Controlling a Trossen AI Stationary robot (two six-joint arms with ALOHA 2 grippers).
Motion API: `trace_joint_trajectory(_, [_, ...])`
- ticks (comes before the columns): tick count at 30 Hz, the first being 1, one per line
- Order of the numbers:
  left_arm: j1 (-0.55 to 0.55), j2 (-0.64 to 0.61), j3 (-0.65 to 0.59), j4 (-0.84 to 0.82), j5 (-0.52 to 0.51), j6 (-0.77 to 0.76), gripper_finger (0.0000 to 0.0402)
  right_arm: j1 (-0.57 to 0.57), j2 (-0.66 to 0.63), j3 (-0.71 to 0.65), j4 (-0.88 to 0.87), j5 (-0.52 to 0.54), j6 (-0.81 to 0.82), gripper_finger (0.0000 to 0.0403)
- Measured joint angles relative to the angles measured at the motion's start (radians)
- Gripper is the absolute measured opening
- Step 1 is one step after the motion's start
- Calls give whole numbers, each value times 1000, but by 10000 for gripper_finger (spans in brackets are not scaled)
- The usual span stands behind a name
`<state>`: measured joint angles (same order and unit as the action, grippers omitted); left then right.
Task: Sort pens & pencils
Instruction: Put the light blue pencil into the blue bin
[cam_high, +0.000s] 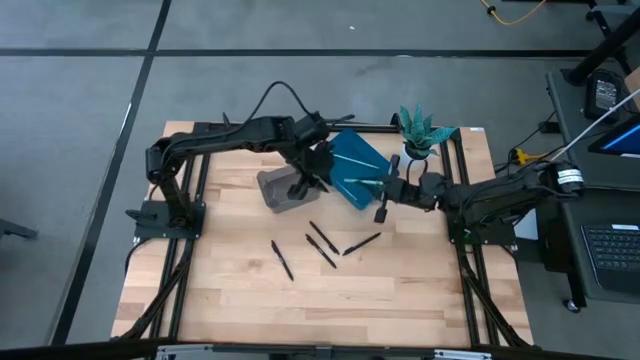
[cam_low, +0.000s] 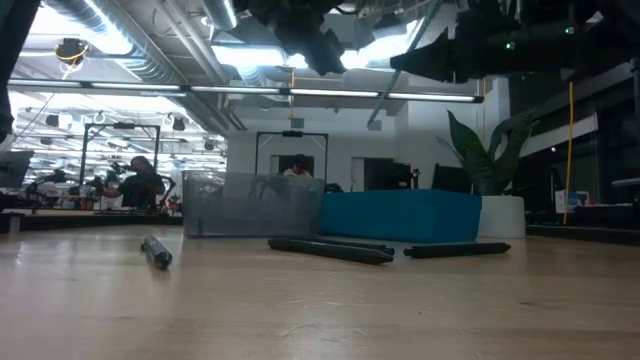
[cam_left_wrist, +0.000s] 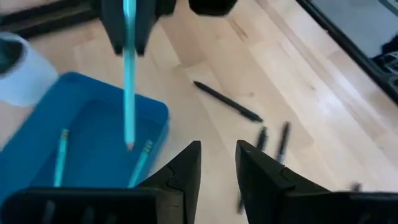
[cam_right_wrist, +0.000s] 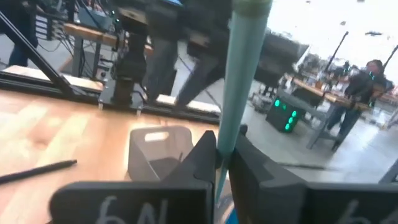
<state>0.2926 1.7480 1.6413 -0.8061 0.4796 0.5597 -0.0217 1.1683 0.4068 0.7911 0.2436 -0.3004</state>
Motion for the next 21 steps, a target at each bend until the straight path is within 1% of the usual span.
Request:
trace_joint_trajectory(3, [7,-55,-118,104,-2,-7,94,-34,-33,0,-26,-50,30,24])
trace_joint_trajectory(6, [18,-133,-268,265,-5,-42,94,-64,-74,9,-107,-64,55,24])
trace_joint_trajectory(8, [27,-197,-372,348,-7,-77,94,-88,-103,37,-239,-65,91,24])
trace_joint_trajectory(9, [29,-230,-418,404,-11,-85,94,-100,-111,62,-322,-75,106,24])
trace_joint_trajectory(12, [31,-332,-551,504,-29,-117,94,-125,-116,148,-513,-88,135,24])
trace_joint_trajectory(18, [30,-500,-759,673,-83,-173,94,-168,-103,341,-833,-93,152,24])
trace_joint_trajectory(21, [30,-564,-856,752,-104,-187,94,-197,-89,399,-925,-110,182,24])
